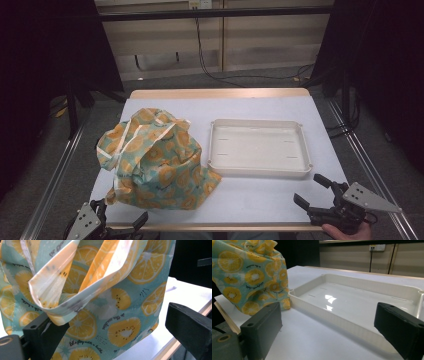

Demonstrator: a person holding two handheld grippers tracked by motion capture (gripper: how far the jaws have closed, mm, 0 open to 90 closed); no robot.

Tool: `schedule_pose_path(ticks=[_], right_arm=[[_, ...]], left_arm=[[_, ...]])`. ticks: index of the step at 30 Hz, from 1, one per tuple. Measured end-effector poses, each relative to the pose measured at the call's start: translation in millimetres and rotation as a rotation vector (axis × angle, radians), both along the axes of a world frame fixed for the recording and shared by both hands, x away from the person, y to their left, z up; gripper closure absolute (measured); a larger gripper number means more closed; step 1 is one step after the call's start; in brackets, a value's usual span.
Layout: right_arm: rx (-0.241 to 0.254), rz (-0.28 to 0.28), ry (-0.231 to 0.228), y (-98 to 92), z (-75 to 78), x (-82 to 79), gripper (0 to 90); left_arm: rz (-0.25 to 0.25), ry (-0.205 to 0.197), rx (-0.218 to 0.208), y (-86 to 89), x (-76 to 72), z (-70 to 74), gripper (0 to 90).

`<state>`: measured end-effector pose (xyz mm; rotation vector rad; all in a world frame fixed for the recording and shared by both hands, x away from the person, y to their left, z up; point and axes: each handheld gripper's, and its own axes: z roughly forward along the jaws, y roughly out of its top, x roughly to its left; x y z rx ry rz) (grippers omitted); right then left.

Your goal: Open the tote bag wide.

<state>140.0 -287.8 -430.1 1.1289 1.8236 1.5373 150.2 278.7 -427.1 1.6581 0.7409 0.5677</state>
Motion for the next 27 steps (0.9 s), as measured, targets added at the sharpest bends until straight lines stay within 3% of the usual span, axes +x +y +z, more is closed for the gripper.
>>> schedule_pose_path(ticks=[8, 14, 18, 19, 22, 27], right_arm=[[0.003, 0.004, 0.017, 1.8, -0.5, 0.3, 9.4], [-0.013, 0.032, 0.02, 3.4, -0.9, 3.0, 12.0], [-0.029, 0.049, 0.033, 5.1, -1.1, 4.7, 14.4], [-0.03, 0.051, 0.034, 6.2, -0.3, 5.3, 15.5], [-0.031, 0.064, 0.027, 9.9, 2.4, 7.8, 17.1], [-0.029, 0.111, 0.021, 23.5, 9.8, 16.3, 21.5]], left_arm=[[0.008, -0.008, 0.01, 1.9, 0.6, 1.2, 4.8], [0.021, -0.001, -0.028, 5.0, 1.1, 2.5, 5.2], [0.03, -0.011, -0.01, 6.8, 0.9, 4.3, 5.7], [0.04, -0.008, -0.053, 6.5, -0.3, 5.1, 5.8], [0.041, -0.009, -0.041, 9.0, -1.5, 6.1, 6.3], [0.048, -0.016, -0.056, 12.5, -2.6, 9.1, 7.5]])
